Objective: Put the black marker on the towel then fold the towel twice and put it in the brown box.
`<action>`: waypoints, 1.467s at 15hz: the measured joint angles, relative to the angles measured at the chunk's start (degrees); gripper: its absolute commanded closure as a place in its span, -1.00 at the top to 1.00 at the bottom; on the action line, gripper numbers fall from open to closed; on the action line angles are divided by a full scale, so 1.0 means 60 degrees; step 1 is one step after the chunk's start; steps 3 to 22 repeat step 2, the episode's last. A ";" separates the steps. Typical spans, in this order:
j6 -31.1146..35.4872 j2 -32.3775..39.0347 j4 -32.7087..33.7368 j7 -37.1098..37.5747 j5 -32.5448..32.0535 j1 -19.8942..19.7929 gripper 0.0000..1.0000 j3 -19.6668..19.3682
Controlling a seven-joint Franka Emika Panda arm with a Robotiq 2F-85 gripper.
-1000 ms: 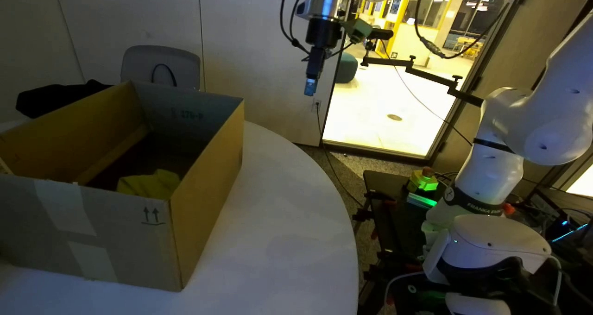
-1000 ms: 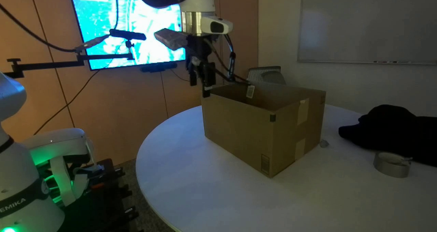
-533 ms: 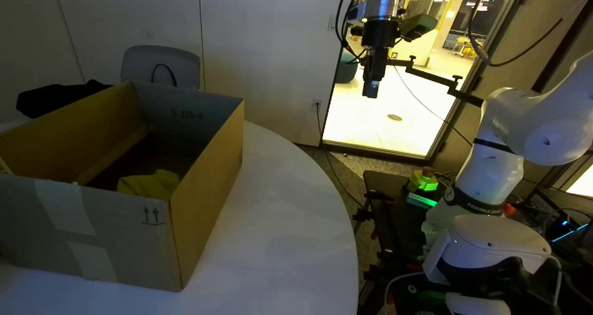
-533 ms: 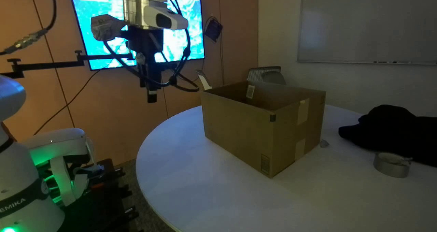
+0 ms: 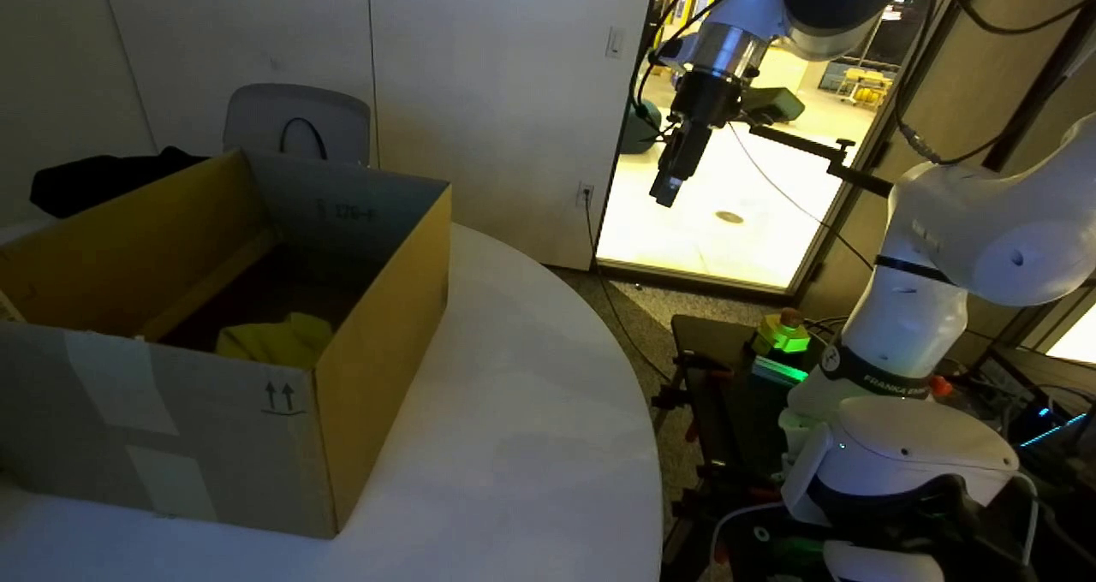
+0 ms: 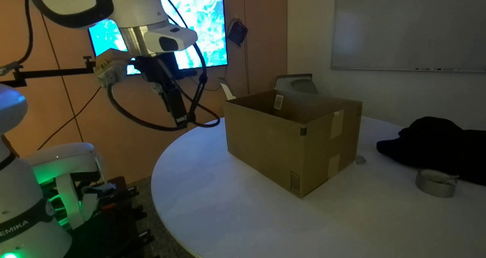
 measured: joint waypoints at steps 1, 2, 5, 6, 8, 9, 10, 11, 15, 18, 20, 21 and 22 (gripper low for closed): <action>0.0214 0.0079 0.0005 -0.0004 0.0000 0.0094 1.00 -0.0018; 0.0354 0.0154 0.0009 -0.0005 0.0000 0.0168 1.00 -0.0030; 0.0354 0.0154 0.0009 -0.0005 0.0000 0.0168 1.00 -0.0030; 0.0354 0.0154 0.0009 -0.0005 0.0000 0.0168 1.00 -0.0030; 0.0354 0.0154 0.0009 -0.0005 0.0000 0.0168 1.00 -0.0030; 0.0354 0.0154 0.0009 -0.0005 0.0000 0.0168 1.00 -0.0030; 0.0354 0.0154 0.0009 -0.0005 0.0000 0.0168 1.00 -0.0030; 0.0354 0.0154 0.0009 -0.0005 0.0000 0.0168 1.00 -0.0030; 0.0354 0.0154 0.0009 -0.0005 0.0000 0.0168 1.00 -0.0030; 0.0354 0.0154 0.0009 -0.0005 0.0000 0.0168 1.00 -0.0030; 0.0354 0.0154 0.0009 -0.0005 0.0000 0.0168 1.00 -0.0030; 0.0354 0.0154 0.0009 -0.0005 0.0000 0.0168 1.00 -0.0030; 0.0354 0.0154 0.0009 -0.0005 0.0000 0.0168 1.00 -0.0030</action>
